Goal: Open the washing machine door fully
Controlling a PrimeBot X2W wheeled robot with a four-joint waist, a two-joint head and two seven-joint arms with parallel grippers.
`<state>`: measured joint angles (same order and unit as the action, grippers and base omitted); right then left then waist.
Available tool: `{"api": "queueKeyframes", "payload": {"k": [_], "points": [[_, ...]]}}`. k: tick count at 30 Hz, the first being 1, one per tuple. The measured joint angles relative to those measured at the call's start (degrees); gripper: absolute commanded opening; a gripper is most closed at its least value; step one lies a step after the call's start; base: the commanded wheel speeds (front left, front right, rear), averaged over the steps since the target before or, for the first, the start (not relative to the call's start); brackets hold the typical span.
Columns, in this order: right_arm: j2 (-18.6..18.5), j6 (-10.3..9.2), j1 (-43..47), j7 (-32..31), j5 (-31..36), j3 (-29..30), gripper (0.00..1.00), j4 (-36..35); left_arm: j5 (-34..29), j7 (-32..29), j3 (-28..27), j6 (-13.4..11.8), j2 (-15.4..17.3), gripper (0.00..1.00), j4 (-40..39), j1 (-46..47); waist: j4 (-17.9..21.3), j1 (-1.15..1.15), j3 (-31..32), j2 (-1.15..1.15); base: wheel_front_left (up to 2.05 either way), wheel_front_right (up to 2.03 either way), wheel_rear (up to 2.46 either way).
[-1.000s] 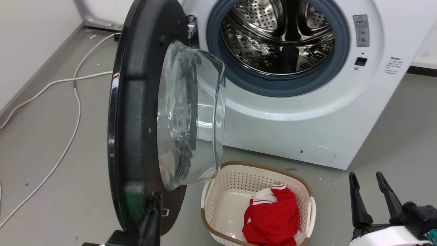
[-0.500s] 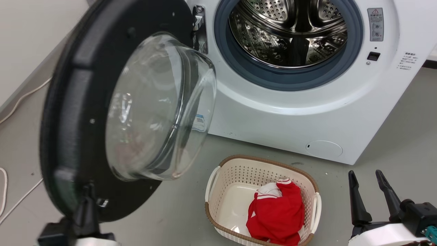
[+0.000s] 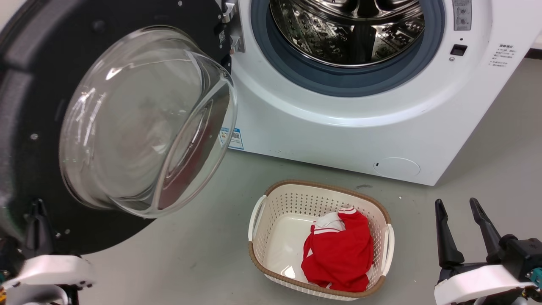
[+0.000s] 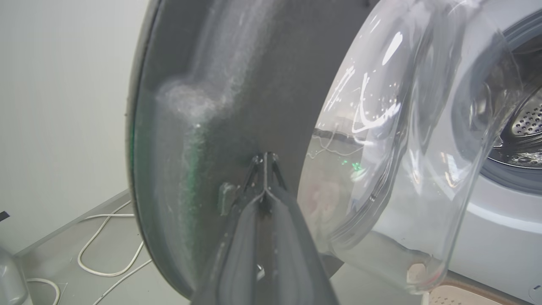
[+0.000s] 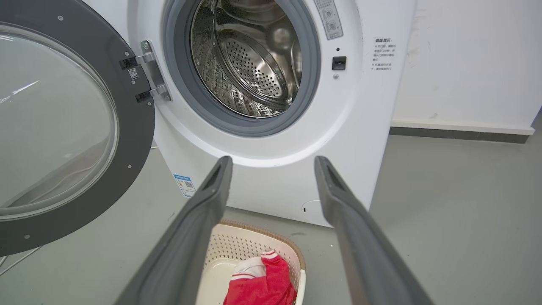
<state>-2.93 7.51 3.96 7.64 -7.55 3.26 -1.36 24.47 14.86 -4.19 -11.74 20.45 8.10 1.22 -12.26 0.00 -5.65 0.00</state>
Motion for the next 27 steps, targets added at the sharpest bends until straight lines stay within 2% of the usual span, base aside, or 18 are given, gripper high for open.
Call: {"api": "queueKeyframes", "payload": {"k": [16,21,27], "points": [[0.0,-0.01,-0.85,-0.35,0.18,0.31,1.0,-0.52,-2.23,0.05,-8.32,4.65,1.27,0.0,8.35,7.25,1.51,0.0,-1.7,0.0,0.0,0.0,0.0],[0.0,-0.01,-1.27,0.09,-0.35,0.34,1.0,-0.29,-3.52,0.05,-10.69,5.42,0.15,0.0,8.43,7.36,1.65,0.0,-1.28,0.0,0.0,0.0,0.0],[0.0,-0.01,-1.14,0.46,-0.68,0.19,1.0,0.42,-7.47,0.07,-11.16,6.2,-2.47,0.0,4.79,3.94,1.79,0.0,0.24,0.0,0.0,0.0,0.0]]}}
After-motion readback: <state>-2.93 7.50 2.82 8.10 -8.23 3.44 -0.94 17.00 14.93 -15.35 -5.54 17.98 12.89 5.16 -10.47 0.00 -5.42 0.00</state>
